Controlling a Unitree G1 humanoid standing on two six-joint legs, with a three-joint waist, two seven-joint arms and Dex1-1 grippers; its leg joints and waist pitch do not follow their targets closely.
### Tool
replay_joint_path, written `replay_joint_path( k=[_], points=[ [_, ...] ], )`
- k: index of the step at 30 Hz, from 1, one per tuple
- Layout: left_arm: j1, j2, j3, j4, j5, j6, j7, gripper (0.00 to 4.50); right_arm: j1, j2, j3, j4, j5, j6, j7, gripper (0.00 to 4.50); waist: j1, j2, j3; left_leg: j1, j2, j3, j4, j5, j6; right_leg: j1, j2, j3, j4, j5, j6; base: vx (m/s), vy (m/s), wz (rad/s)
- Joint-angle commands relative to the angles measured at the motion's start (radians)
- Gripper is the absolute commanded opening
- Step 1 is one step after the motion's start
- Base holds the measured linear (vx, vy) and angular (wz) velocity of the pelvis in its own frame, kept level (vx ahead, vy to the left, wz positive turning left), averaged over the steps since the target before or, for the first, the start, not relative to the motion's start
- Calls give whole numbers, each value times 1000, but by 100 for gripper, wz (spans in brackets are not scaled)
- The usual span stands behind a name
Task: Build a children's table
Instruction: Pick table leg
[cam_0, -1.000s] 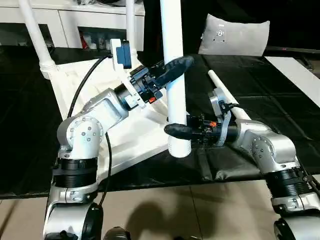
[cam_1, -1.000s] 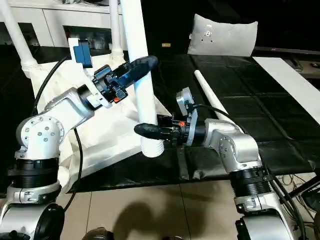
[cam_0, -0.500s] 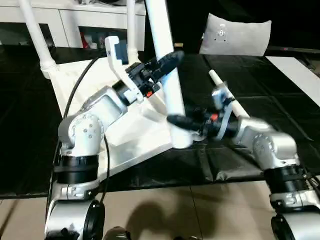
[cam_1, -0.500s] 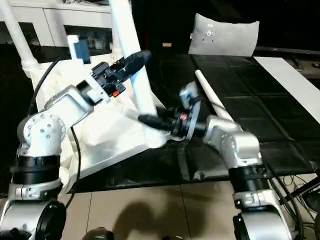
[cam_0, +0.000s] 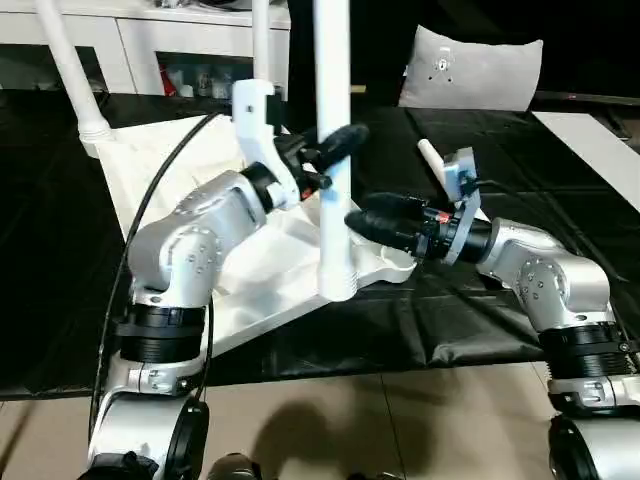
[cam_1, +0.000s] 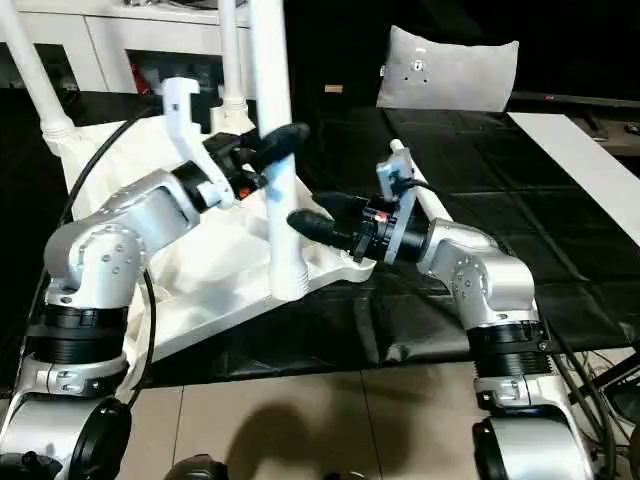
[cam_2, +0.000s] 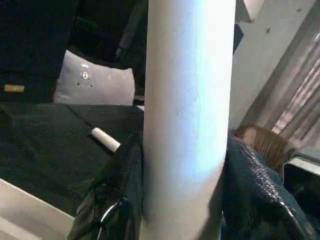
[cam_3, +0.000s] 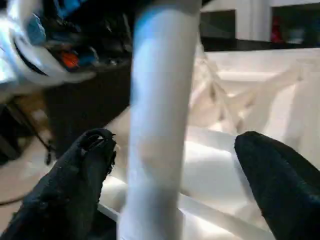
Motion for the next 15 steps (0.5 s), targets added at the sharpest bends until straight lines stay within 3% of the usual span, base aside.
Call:
replay_joint_path(
  k=[1, 6, 15],
  points=[
    [-31, 0, -21, -23, 21, -4, 15, 177, -12, -14, 6, 3, -18, -7, -15, 448, -1, 10, -94, 27, 43, -25, -74, -320, -49, 44, -73, 47, -93, -496, -61, 0, 0, 0],
    [-39, 5, -65, -32, 105, -54, 52, 177, -22, 4, 20, 8, -43, 18, -73, 450, -4, 6, -94, 27, 42, -27, -73, -327, -47, 44, -73, 45, -98, -522, -42, 0, 0, 0],
    [-39, -34, -89, -41, 130, -61, 81, 177, -24, 43, 44, 38, -70, -3, -103, 450, -4, 5, -95, 25, 45, -27, -73, -327, -47, 43, -74, 45, -95, -500, -56, 0, 0, 0]
  ],
)
